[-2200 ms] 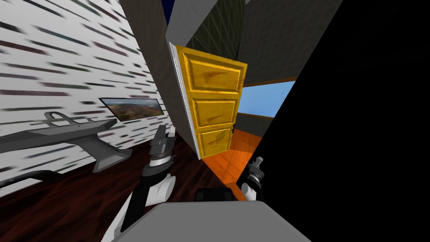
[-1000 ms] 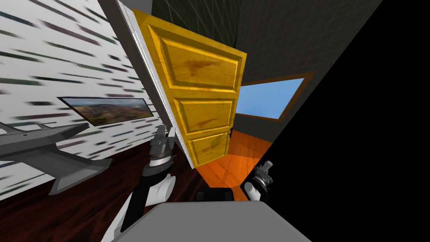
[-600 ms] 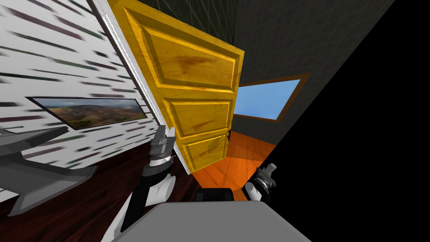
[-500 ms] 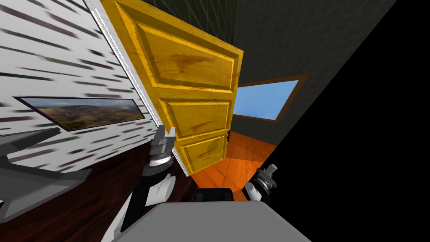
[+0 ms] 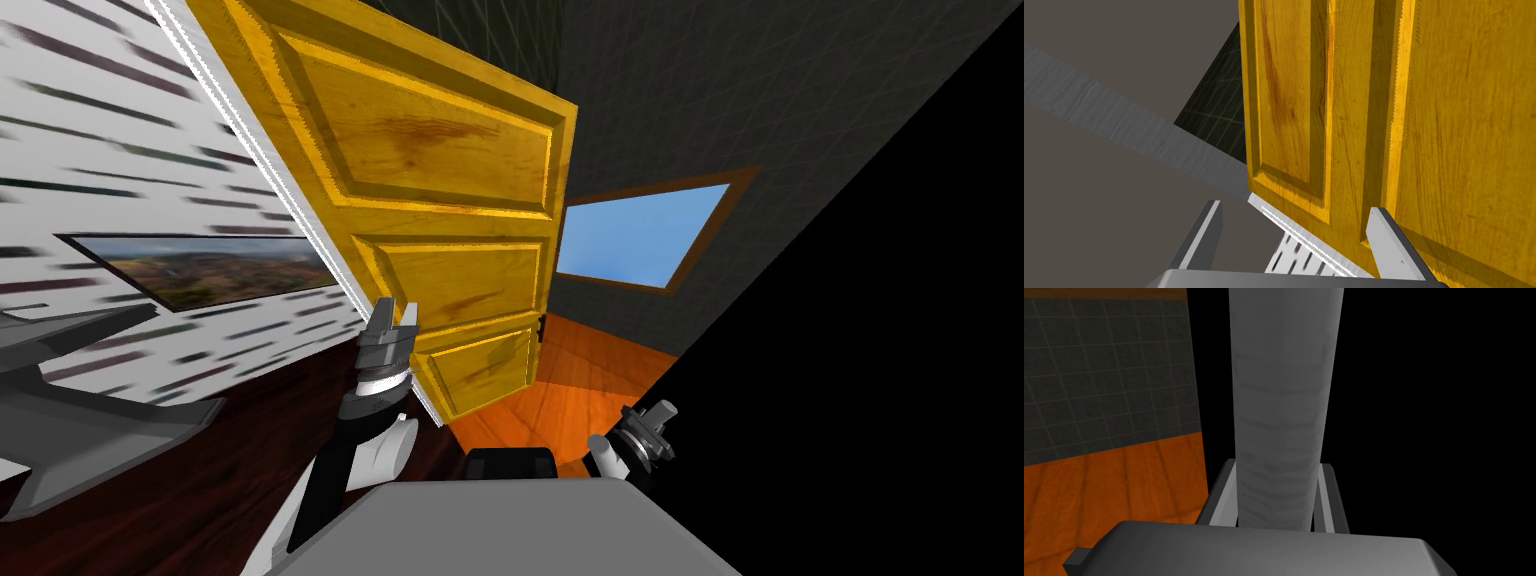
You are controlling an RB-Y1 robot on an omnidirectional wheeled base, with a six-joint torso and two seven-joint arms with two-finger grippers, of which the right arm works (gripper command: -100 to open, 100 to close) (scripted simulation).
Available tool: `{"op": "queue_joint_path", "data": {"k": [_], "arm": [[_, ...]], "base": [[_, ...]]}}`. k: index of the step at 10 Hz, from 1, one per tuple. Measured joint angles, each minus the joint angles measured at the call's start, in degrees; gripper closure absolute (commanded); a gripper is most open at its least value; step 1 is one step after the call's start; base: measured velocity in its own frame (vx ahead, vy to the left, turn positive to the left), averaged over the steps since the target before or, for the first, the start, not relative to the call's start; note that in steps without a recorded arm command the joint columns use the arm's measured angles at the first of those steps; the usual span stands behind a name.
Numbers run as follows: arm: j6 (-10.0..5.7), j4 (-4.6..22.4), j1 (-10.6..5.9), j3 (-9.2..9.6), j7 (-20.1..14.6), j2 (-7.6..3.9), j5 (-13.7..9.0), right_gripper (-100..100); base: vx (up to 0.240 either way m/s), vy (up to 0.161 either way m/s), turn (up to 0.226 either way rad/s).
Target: Push the door open
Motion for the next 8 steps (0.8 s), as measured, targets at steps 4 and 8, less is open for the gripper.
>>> {"op": "queue_joint_path", "data": {"k": [4, 8], "arm": [[-2.21, 1.3, -1.77, -2.23, 1.4, -0.3, -1.8, 100], [-5.69, 1.9, -3.02, -5.43, 3.7, 2.13, -4.4, 100]], "base": [[0.035, -0.097, 0.058], [0.073, -0.175, 0.089]]}}
